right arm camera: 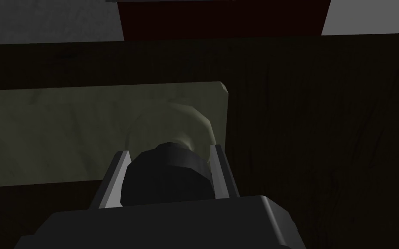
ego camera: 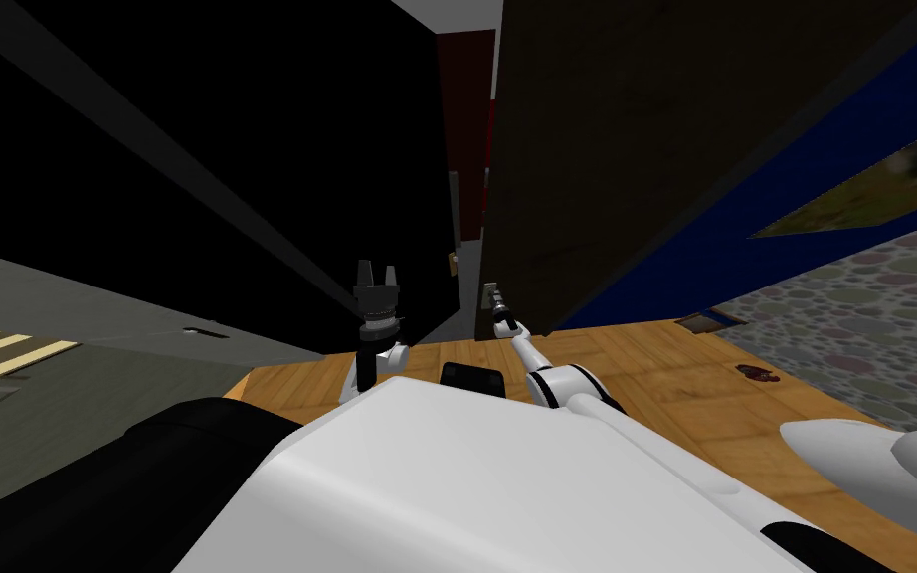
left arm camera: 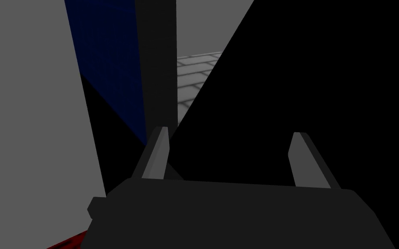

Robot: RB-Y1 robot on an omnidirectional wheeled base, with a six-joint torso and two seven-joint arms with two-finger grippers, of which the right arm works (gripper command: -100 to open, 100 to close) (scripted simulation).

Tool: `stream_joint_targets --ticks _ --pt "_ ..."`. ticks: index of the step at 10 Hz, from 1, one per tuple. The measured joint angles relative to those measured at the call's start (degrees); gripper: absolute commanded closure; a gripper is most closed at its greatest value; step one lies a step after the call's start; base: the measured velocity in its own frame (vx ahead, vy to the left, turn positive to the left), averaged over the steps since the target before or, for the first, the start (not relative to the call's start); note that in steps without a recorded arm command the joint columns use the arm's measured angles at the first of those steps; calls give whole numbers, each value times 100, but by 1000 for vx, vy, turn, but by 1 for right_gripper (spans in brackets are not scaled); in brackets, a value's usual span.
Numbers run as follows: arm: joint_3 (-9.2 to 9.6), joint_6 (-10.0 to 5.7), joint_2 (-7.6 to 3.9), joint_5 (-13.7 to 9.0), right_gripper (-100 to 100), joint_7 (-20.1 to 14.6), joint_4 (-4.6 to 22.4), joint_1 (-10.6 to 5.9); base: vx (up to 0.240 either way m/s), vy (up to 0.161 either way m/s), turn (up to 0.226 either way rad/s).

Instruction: Push the door open

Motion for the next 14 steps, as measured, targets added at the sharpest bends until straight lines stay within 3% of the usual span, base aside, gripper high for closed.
stream_joint_targets --ticks 1,3,6,8,10,12,14 --pt "0 -1 0 0 100 -1 0 1 57 14 139" --pt "-210 -10 -9 -15 100 115 28 39 76 19 102" --pt "-380 -140 -5 -37 100 204 221 -102 29 5 9" --pt "-477 -21 -26 -36 100 267 6 3 54 20 140" --pt "-687 -143 -33 -58 100 372 207 -78 58 -1 28" --pt "-715 -212 -36 -61 100 380 287 -150 9 1 -4" --pt "-711 -59 -32 -54 100 412 29 -39 12 2 44"
